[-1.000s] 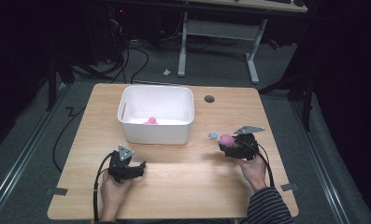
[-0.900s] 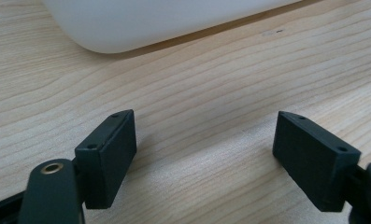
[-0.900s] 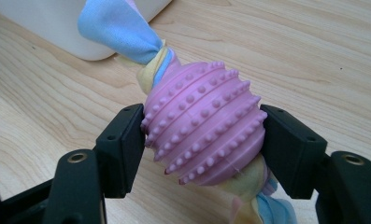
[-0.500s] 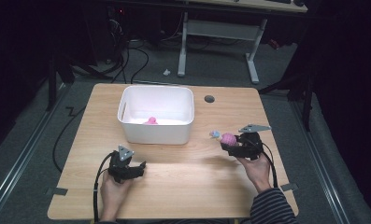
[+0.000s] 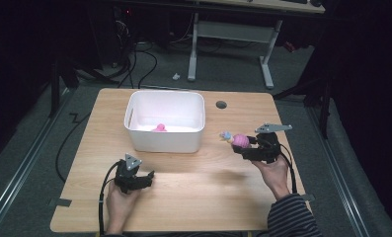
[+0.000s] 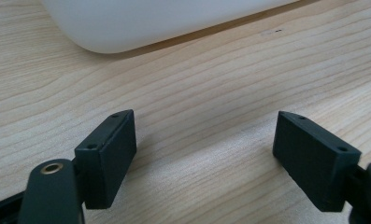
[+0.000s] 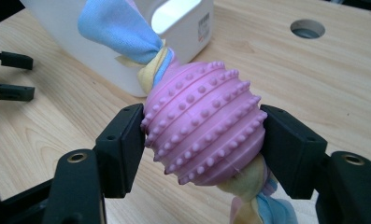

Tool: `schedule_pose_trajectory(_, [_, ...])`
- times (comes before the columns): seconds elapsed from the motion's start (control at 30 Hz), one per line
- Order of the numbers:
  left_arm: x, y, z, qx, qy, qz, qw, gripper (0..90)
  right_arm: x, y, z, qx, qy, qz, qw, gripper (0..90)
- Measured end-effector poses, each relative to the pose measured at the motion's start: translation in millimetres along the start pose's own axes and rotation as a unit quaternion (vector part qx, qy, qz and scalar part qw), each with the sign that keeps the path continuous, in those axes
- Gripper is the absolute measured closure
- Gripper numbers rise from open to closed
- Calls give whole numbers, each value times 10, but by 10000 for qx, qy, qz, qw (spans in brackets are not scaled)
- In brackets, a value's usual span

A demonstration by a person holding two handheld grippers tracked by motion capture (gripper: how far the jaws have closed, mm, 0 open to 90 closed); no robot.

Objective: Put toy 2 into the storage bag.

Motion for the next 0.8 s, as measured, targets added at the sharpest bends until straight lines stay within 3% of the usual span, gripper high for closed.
schedule_pose_trajectory(0.53, [0,0,0,2,1,-1,10000,219,167,485,177,286,321,-286,9987,339])
schedule_pose_trajectory(0.8, [0,0,1,2,0,0,10000,218,153,704,235,375,395,-262,9982,339])
Point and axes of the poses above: each handheld gripper's, and its own axes: x roughly backward along the jaws, y roughly out of its top, z roughly to its left, the point moved 8 cm from there along -x, roughly forward along the jaws, and after that the axes turned 4 degrees about -x, right-handed, at the moved point
